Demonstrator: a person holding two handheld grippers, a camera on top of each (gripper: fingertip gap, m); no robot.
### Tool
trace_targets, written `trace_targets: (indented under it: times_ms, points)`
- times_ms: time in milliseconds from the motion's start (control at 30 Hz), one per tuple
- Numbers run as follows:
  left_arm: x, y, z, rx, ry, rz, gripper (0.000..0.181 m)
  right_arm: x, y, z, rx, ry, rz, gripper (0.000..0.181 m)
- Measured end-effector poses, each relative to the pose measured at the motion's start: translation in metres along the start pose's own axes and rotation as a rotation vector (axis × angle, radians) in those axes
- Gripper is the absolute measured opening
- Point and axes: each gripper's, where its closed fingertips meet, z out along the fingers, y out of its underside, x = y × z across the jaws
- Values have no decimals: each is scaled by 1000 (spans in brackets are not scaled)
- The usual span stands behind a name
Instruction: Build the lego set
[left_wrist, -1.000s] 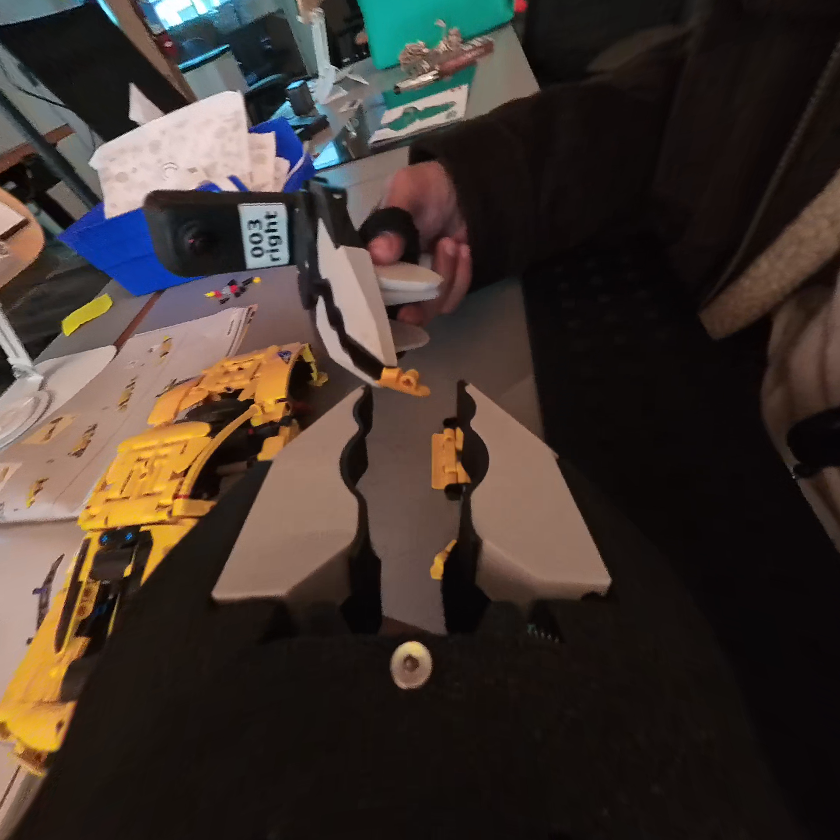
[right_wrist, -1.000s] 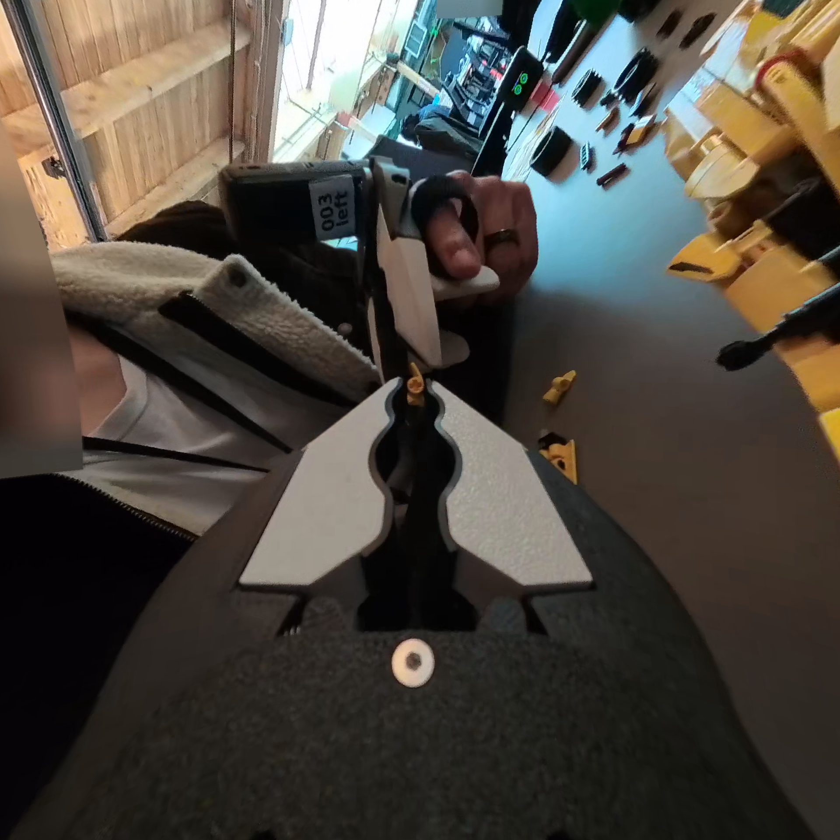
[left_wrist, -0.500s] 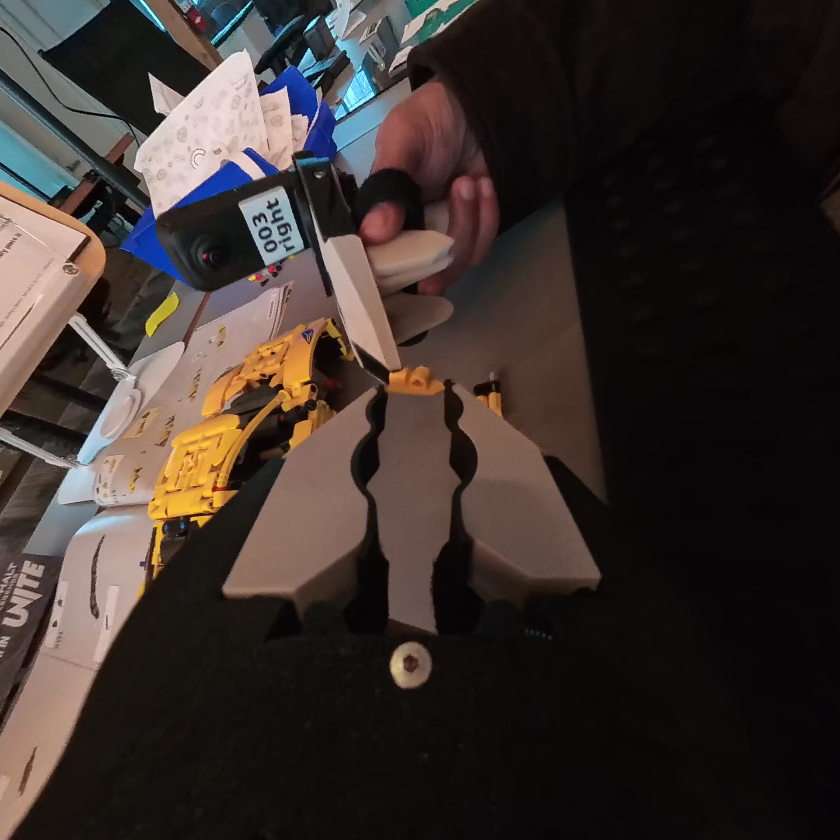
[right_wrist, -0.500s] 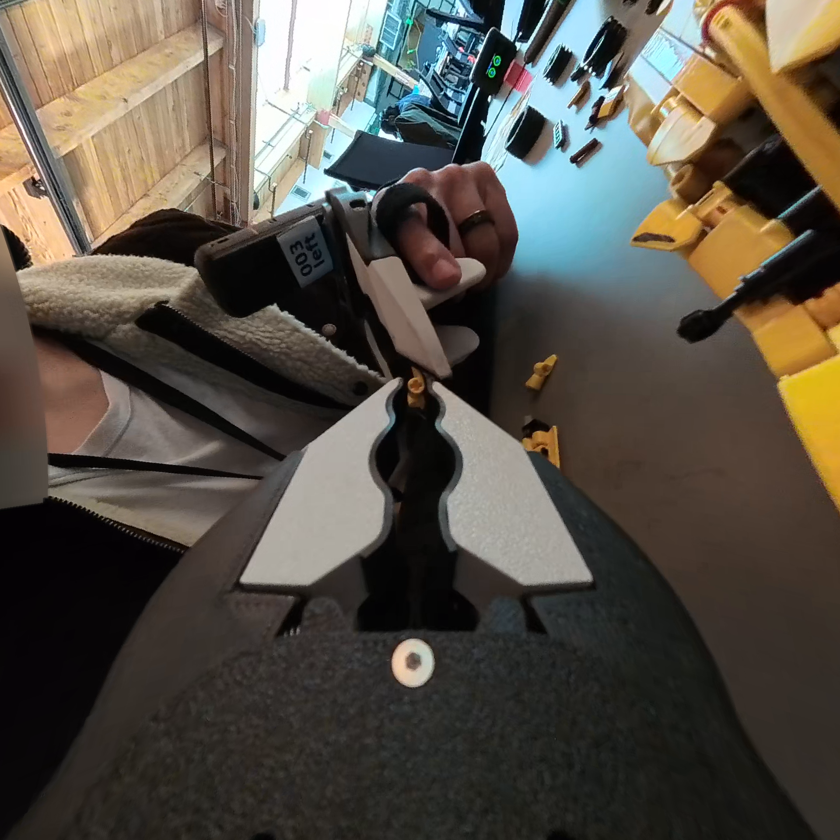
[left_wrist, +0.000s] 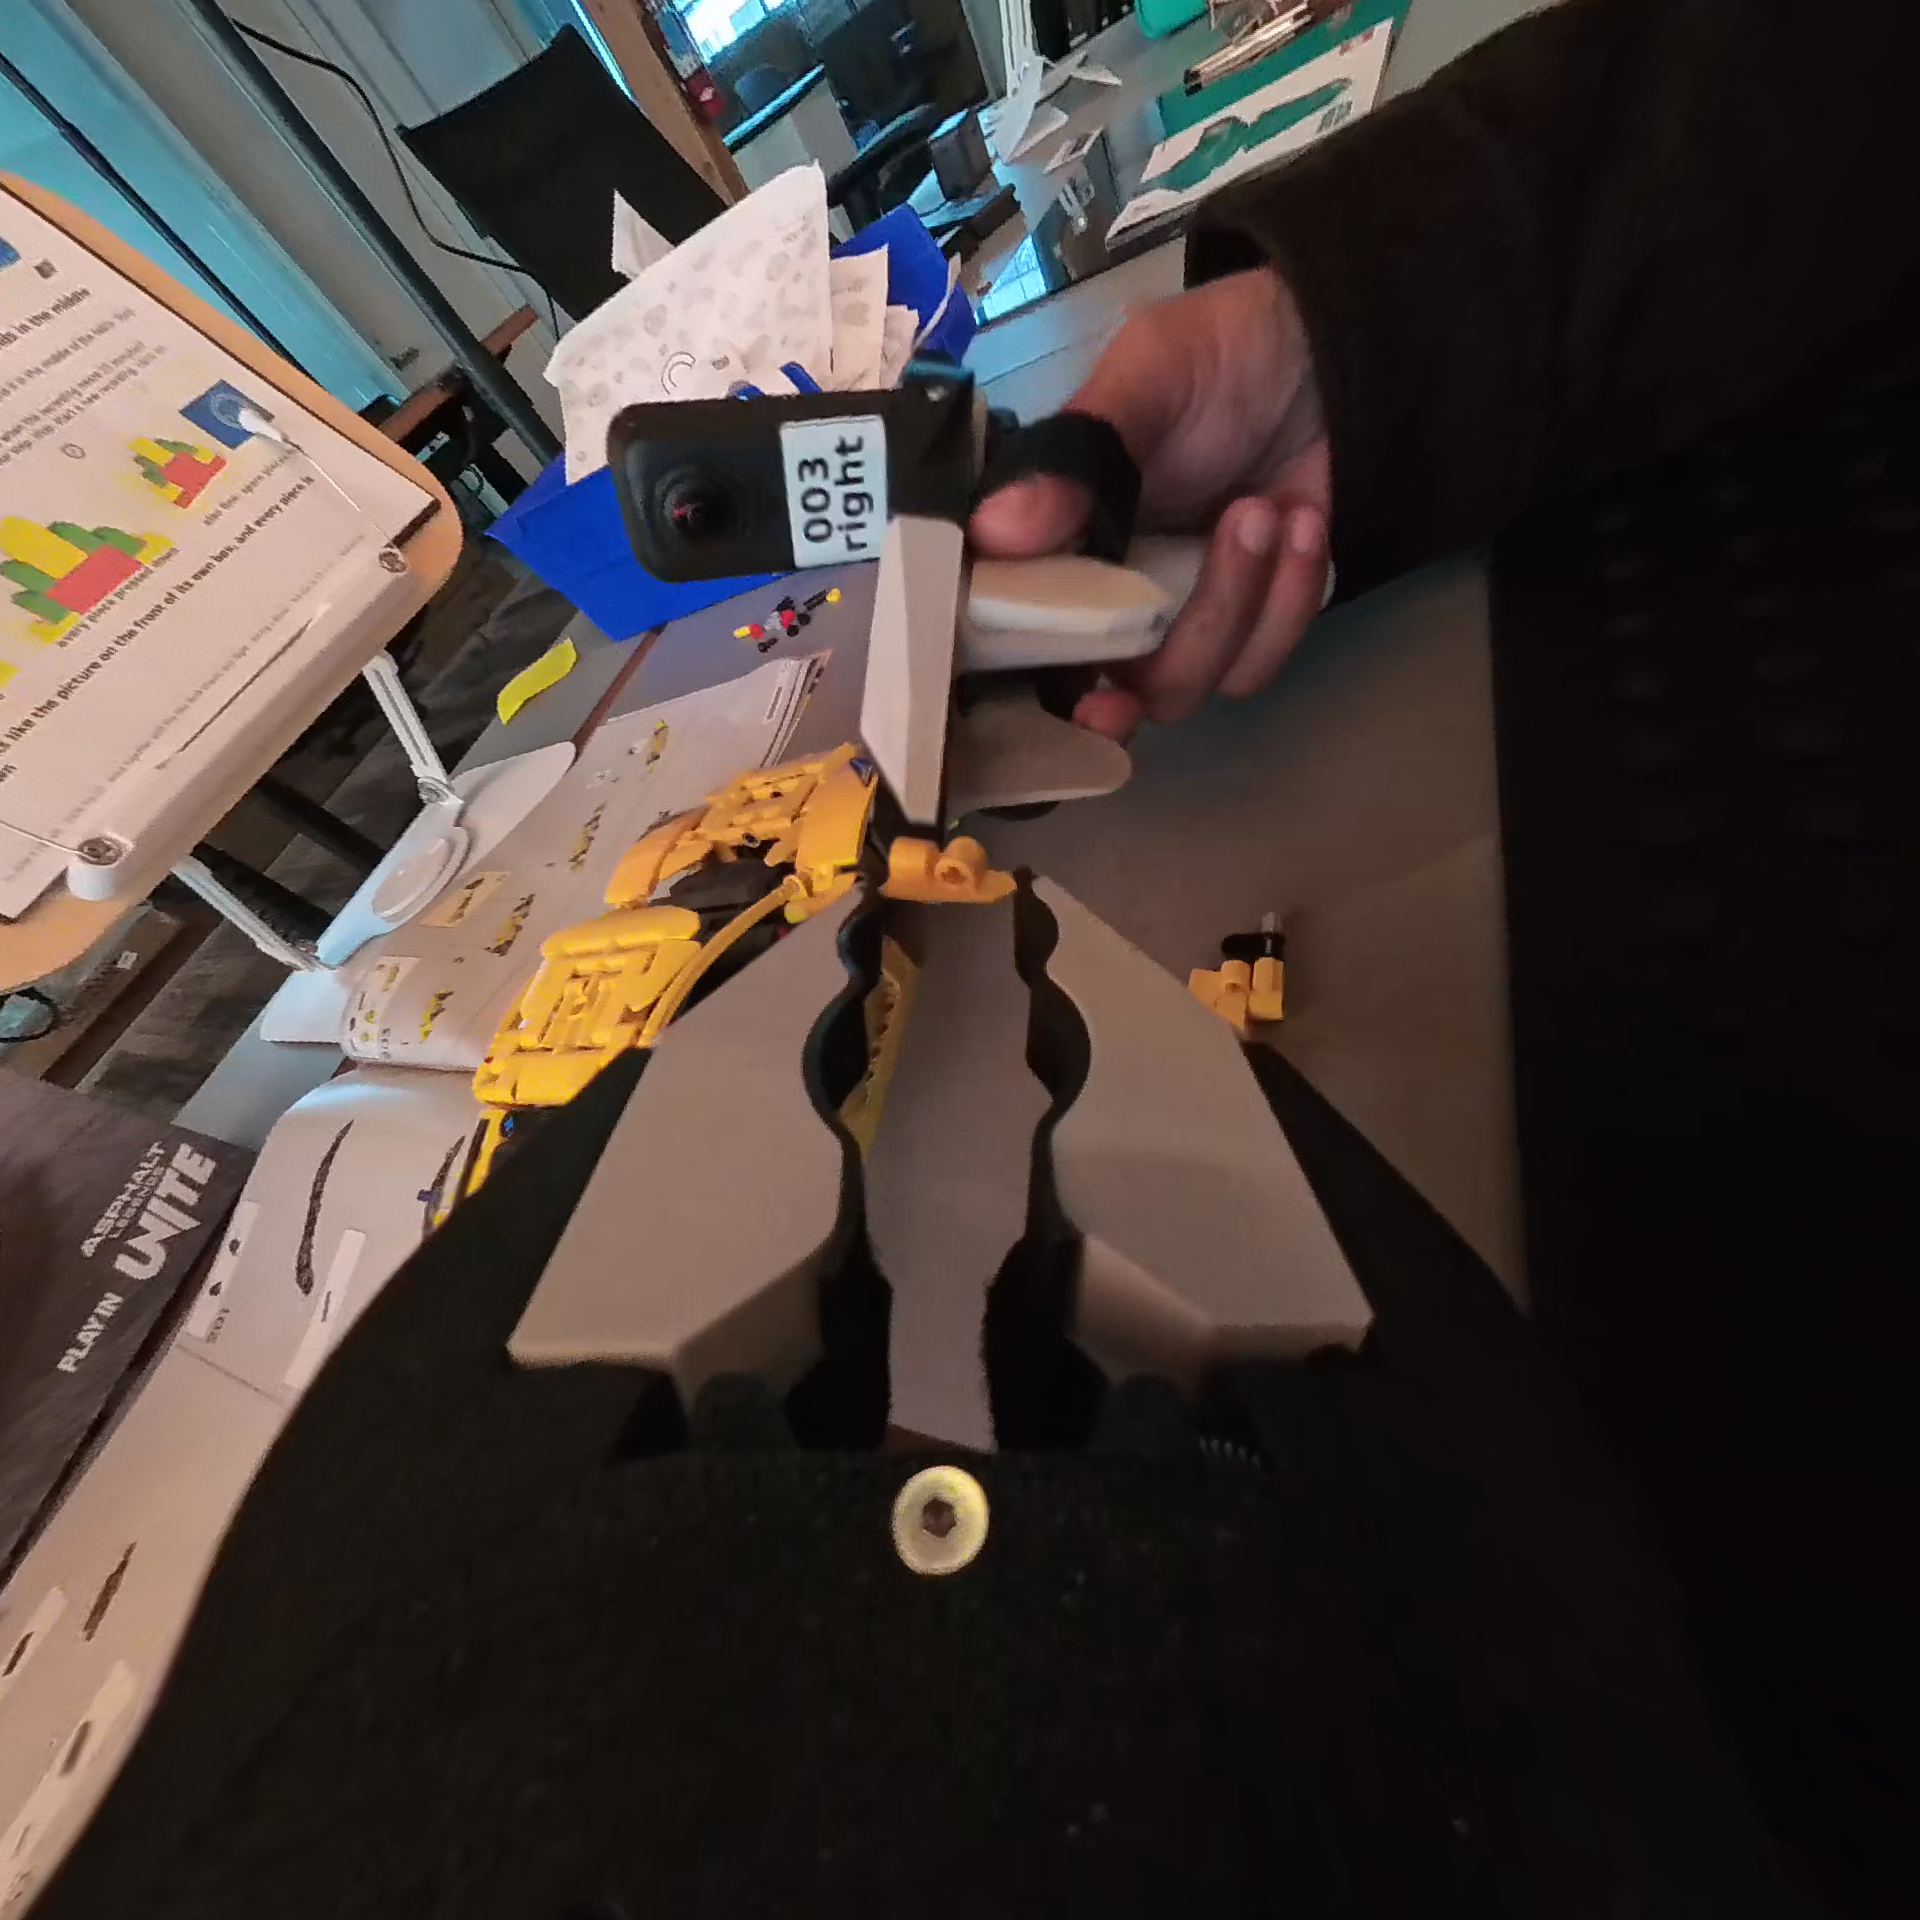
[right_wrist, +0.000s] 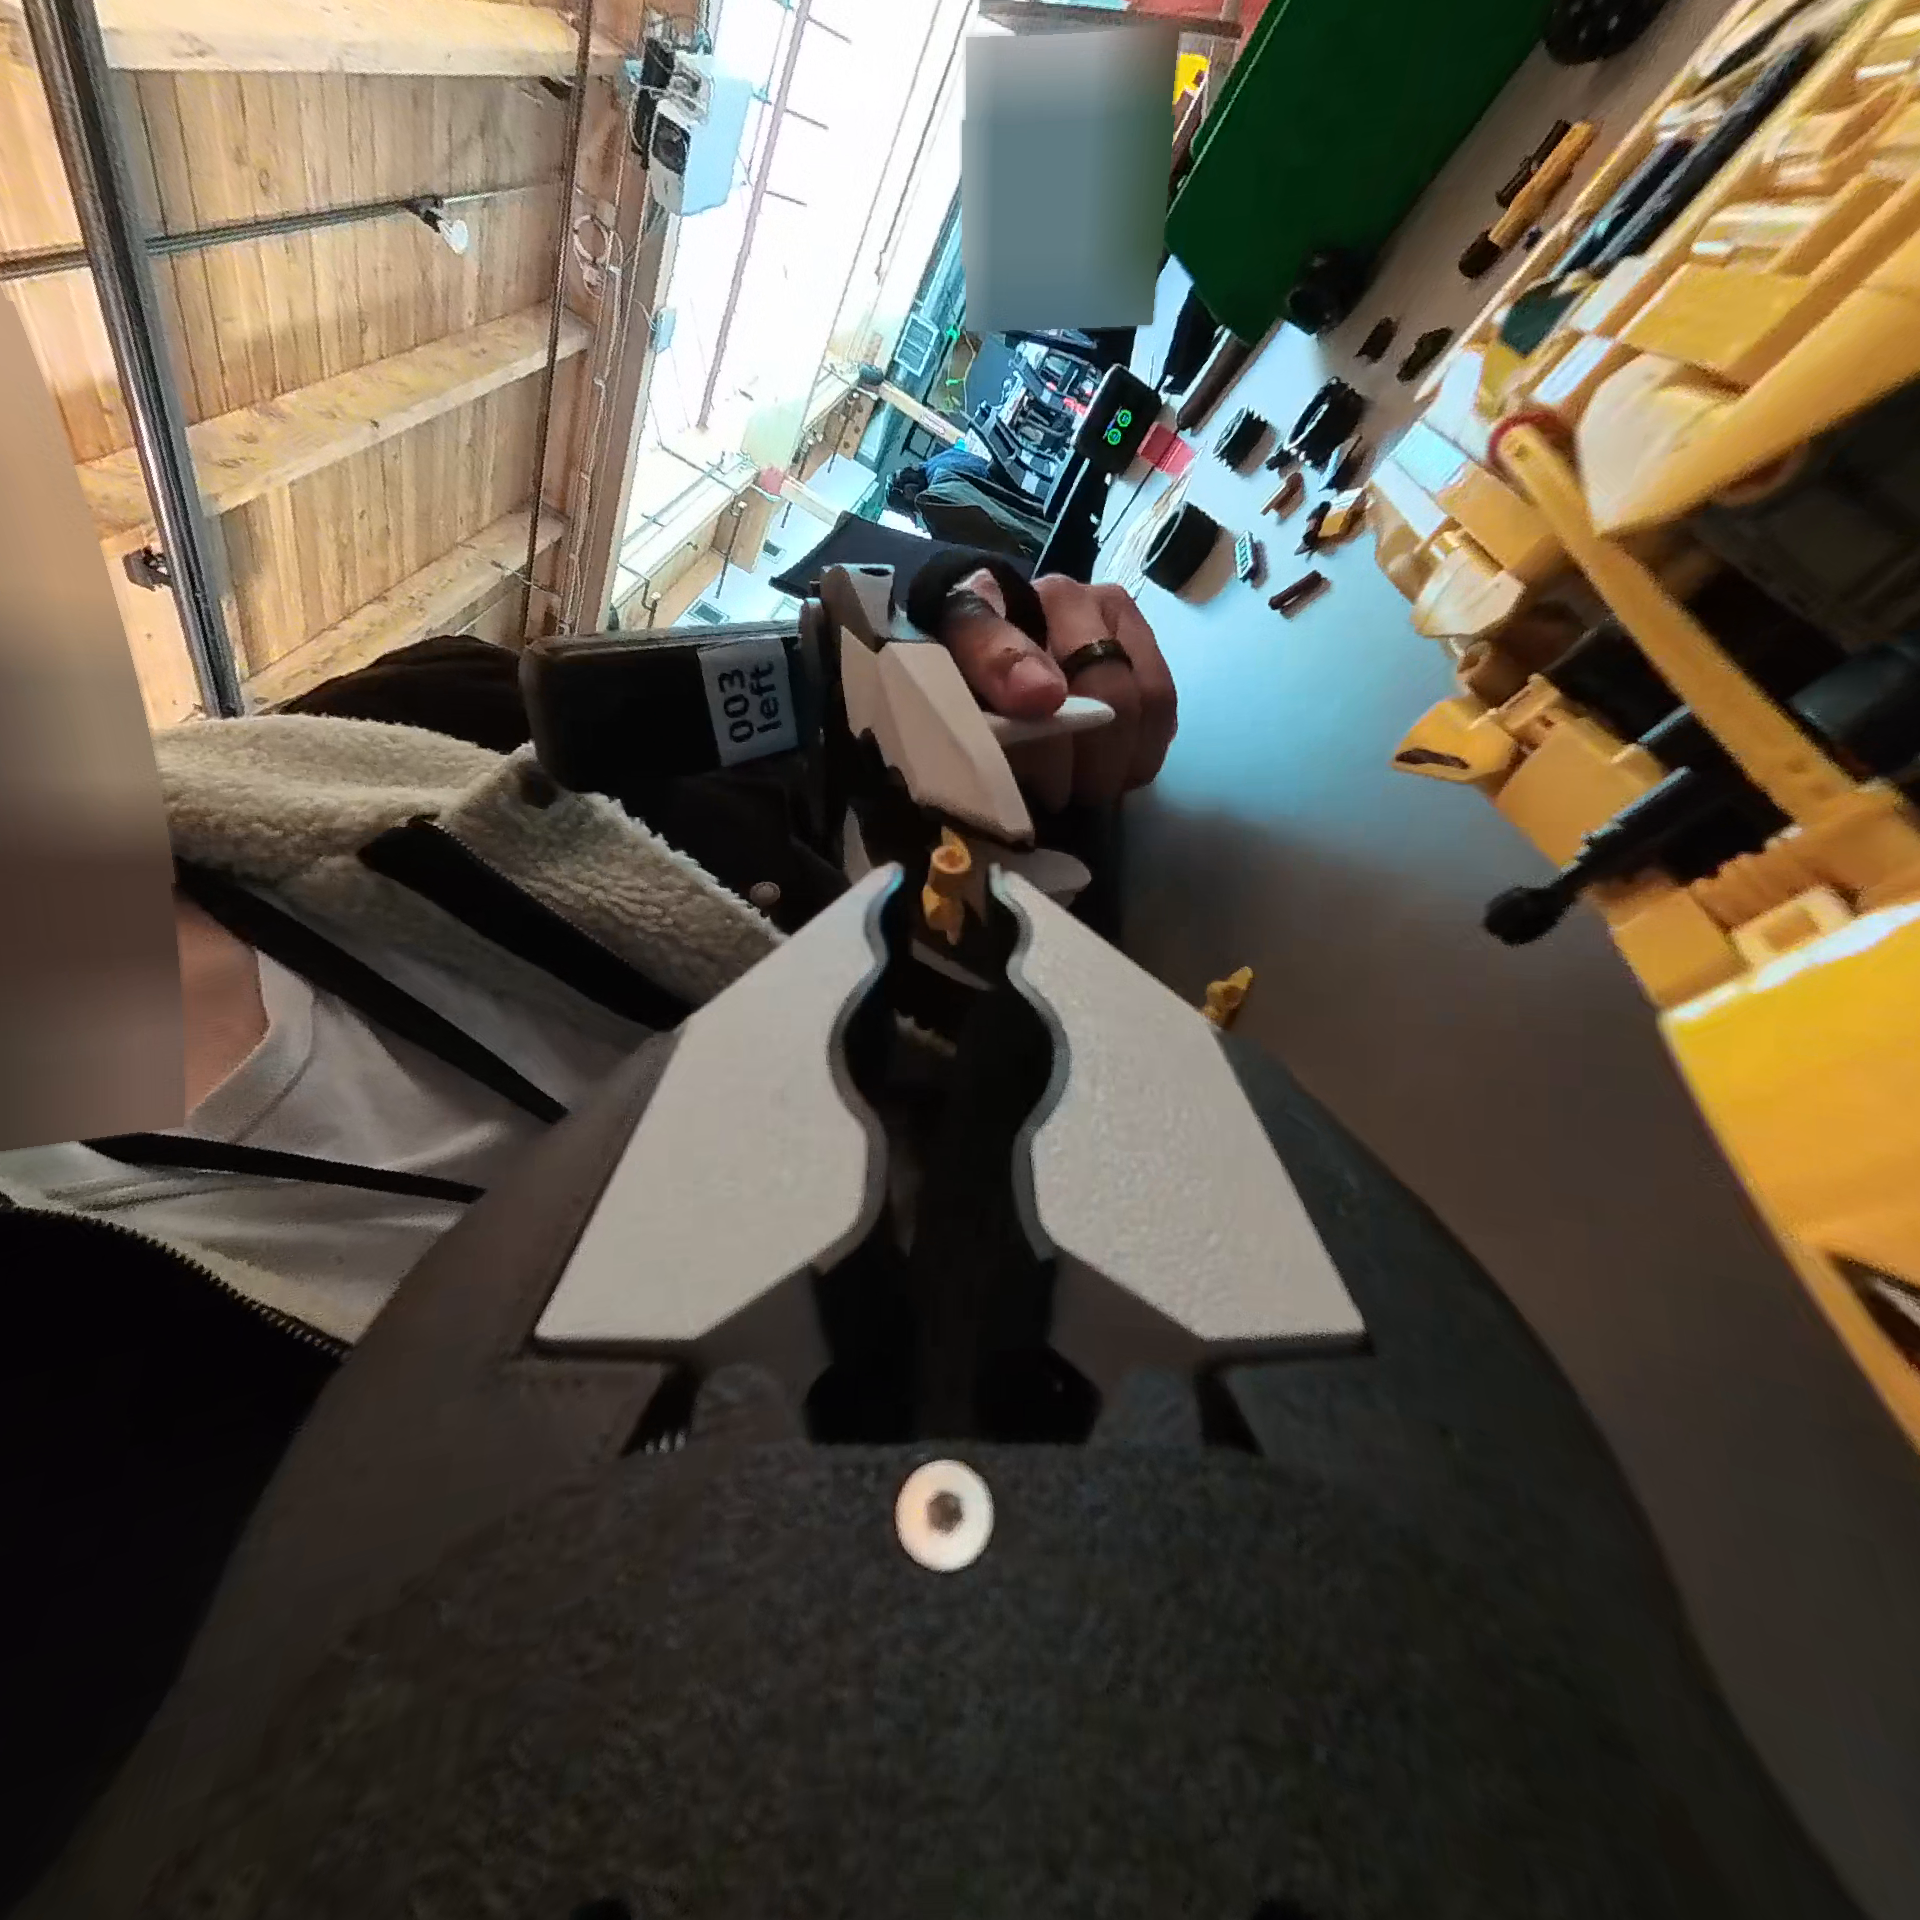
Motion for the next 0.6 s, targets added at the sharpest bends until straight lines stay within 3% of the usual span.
trace_targets:
  times_ms: [167,400,600]
  points:
    - [3,1,0,0,11,-3,25,-1,4,4,-26,-13,9,7]
    - [25,-1,-2,23,133,8,27,0,26,9,-163,12,-3,7]
    - [16,0,-2,0,71,69,23,4,19,5,-113,14,34,7]
